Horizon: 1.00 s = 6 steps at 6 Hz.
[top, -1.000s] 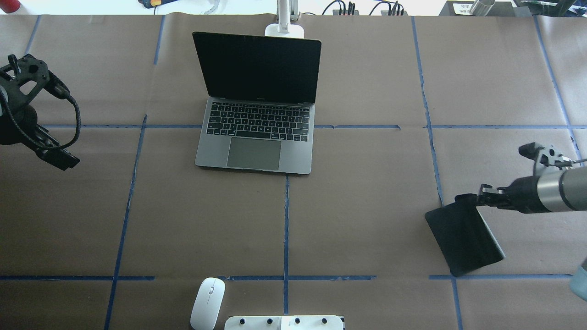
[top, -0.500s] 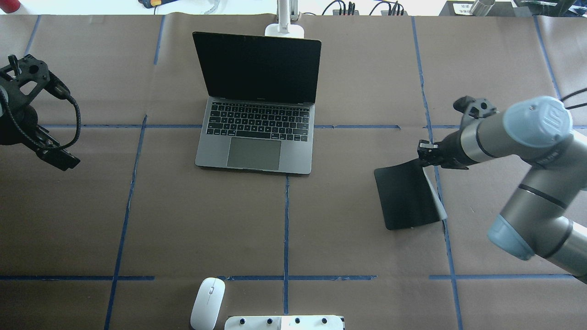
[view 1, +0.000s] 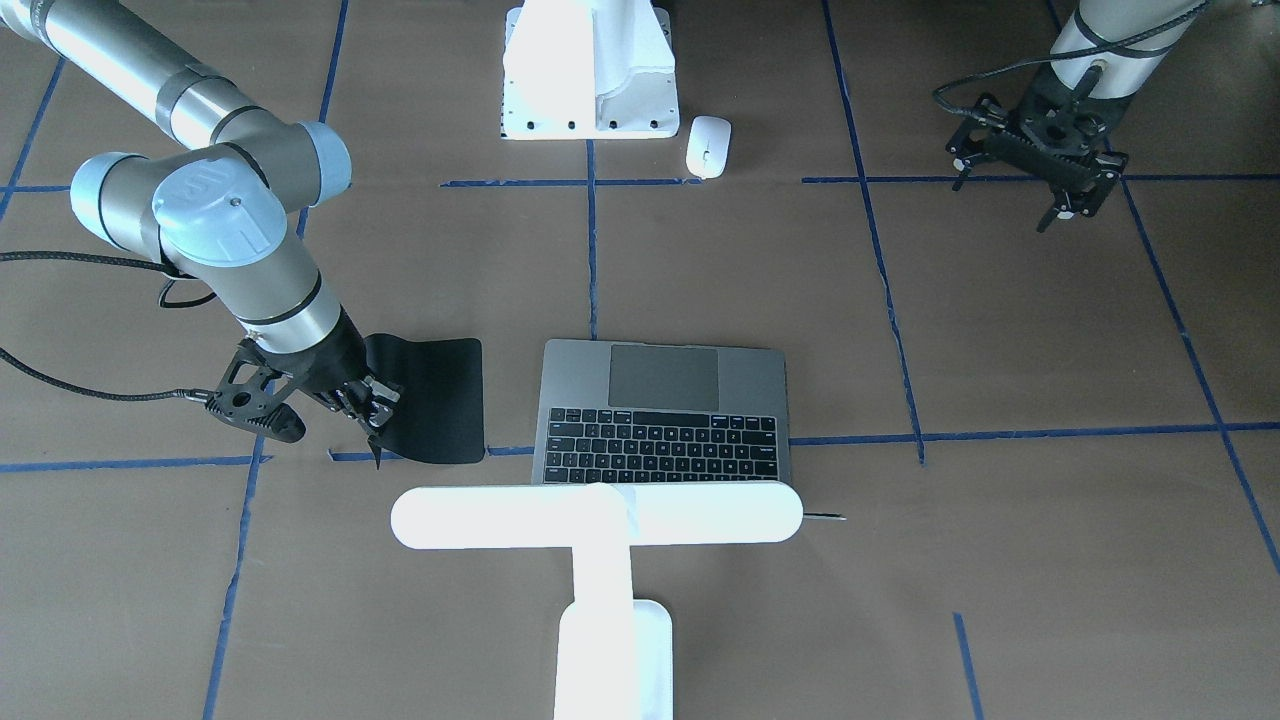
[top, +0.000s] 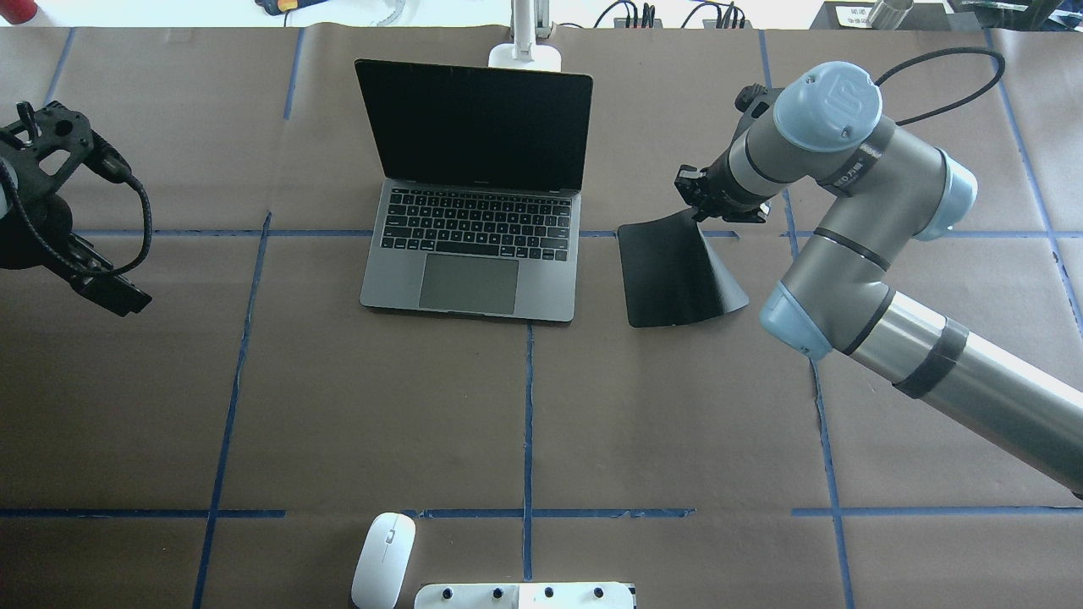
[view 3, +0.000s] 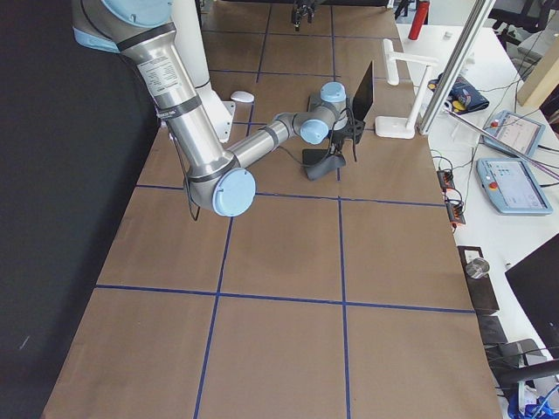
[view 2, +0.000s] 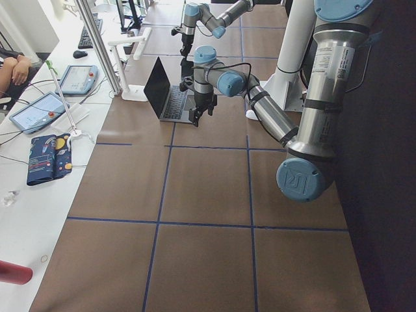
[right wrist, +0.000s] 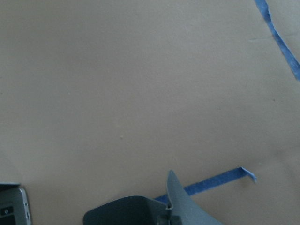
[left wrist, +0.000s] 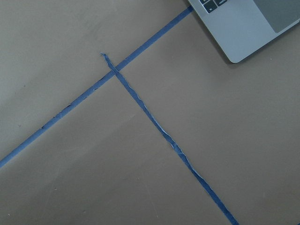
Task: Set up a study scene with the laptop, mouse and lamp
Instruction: 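Drag the mouse pad with the right gripper beside the laptop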
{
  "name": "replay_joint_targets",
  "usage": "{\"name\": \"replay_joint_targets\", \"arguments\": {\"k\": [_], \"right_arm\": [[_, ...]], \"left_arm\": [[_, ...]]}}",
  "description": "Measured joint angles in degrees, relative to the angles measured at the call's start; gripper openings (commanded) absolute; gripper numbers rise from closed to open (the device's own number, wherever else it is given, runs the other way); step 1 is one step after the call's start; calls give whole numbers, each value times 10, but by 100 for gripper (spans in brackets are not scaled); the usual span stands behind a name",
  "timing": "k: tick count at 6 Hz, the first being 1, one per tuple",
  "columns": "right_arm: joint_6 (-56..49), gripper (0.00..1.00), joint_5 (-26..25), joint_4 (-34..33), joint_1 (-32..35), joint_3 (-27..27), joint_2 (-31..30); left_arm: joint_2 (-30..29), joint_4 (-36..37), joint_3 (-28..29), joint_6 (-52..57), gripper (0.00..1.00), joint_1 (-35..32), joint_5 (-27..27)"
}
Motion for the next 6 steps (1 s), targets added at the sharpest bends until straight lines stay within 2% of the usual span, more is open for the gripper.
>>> {"name": "replay_joint_targets", "arguments": {"k": [2, 3, 4, 5, 6], "right_arm": [[60, 0, -4, 2, 9, -73, 48], [84, 1, -9, 2, 11, -87, 52], [104, 32, -10, 3, 13, -92, 48], [118, 99, -12, 4, 14, -93, 44], [121, 100, -14, 5, 13, -93, 41]], "left_arm": [[-3, 0, 0, -11, 100, 2, -5], [-5, 0, 0, -16, 100, 2, -5], [-6, 0, 0, -21, 100, 3, -5], [-7, 0, 0, -23, 100, 3, -6], [-8, 0, 0, -23, 100, 4, -6]]}}
